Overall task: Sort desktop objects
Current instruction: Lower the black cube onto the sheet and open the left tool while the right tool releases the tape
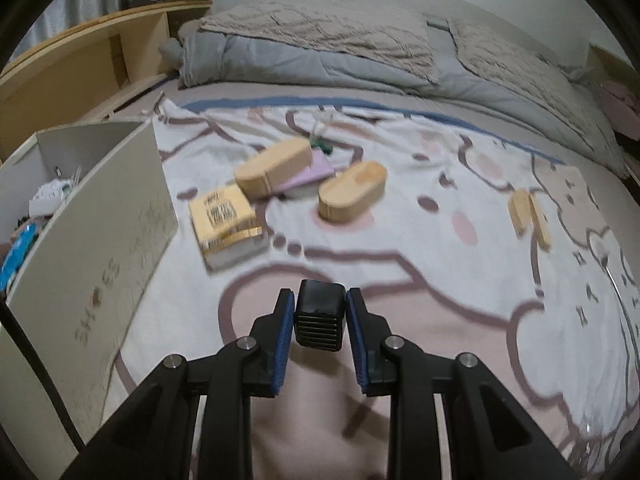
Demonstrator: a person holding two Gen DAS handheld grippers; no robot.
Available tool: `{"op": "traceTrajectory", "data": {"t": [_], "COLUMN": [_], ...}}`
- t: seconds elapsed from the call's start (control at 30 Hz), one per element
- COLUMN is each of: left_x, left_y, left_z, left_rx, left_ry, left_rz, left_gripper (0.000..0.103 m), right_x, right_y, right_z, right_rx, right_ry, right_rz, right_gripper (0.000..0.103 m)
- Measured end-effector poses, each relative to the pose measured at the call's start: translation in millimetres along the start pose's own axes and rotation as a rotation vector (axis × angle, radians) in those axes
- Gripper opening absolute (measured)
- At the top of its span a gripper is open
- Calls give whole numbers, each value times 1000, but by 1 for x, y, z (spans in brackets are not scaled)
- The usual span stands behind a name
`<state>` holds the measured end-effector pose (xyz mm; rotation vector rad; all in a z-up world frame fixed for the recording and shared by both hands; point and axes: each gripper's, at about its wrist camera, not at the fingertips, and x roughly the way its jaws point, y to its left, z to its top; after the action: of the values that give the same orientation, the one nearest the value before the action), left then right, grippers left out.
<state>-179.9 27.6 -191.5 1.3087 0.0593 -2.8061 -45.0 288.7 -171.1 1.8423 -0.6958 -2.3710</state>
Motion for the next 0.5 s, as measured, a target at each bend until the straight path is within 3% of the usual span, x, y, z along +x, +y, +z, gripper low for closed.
{"op": "traceTrajectory", "data": {"t": [0.2,0.33,0.5], "left_x": [-10,-14,-14], "left_y": [-1,-2,-4], "left_z": [-23,-37,-53], "left_rx": [30,48,53], "left_ry": [31,38,53], "left_rz": [-8,-4,1], "left_gripper": [27,27,26], "right_x": [18,36,50], "right_y": [7,11,8], "right_z": [-19,-33,-31], "right_rx": [-21,-58,-71], "right_ry": [120,197,185], "right_rz": [44,12,-29], "right_gripper": [65,65,65]}}
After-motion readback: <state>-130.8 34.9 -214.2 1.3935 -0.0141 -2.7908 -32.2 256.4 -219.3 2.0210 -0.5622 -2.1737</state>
